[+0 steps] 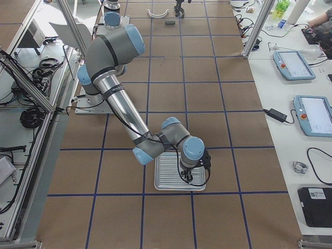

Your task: Place bearing gear from tray to pile

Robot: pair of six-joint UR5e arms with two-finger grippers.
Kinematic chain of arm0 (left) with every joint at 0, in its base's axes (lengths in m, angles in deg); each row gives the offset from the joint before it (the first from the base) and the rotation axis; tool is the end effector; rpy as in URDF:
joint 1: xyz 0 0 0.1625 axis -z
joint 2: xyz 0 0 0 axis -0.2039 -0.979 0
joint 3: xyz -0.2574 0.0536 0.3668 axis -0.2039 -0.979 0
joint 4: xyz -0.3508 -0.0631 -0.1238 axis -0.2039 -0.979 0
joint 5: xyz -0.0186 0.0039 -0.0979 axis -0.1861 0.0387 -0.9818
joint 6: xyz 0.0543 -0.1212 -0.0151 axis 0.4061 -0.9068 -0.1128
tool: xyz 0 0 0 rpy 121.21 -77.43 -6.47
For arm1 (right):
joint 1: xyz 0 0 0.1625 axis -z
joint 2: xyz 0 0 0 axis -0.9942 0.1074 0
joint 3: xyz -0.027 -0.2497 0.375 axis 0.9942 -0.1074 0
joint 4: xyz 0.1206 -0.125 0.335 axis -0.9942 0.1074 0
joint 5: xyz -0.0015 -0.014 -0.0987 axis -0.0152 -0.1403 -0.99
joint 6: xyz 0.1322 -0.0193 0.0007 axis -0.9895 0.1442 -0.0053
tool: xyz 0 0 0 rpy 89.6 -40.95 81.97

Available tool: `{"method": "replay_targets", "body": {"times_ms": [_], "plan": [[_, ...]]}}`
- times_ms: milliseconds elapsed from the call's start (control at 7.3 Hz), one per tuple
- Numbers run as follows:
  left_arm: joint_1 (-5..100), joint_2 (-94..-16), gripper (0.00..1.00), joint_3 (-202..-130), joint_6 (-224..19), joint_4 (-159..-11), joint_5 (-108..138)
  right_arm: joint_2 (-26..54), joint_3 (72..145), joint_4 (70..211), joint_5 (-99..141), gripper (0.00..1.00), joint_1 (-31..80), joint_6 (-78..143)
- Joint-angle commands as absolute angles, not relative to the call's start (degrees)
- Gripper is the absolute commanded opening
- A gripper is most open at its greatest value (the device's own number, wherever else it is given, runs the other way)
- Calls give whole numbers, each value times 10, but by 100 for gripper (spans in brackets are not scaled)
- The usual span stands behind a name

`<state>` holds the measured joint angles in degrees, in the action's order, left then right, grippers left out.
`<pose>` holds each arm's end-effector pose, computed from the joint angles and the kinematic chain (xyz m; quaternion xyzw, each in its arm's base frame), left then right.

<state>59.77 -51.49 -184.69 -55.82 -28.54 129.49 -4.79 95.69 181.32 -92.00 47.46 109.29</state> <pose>0.0376 -0.5106 0.2482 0.1211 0.9910 0.0562 0.0032 -0.4747 -0.5157 0.2094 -0.0576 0.9983 0.0039 0.0084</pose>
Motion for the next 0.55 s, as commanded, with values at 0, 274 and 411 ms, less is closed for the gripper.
{"method": "replay_targets", "body": {"times_ms": [0, 274, 411], "plan": [[553, -523, 0, -1855, -511, -278, 1312, -63, 951, 1814, -921, 72, 477, 1096], [550, -524, 0, -1871, -517, -275, 1313, -64, 951, 1814, -923, 66, 477, 1100], [551, -522, 51, -1869, -518, -277, 1314, -64, 952, 1814, -924, 63, 477, 1100]]}}
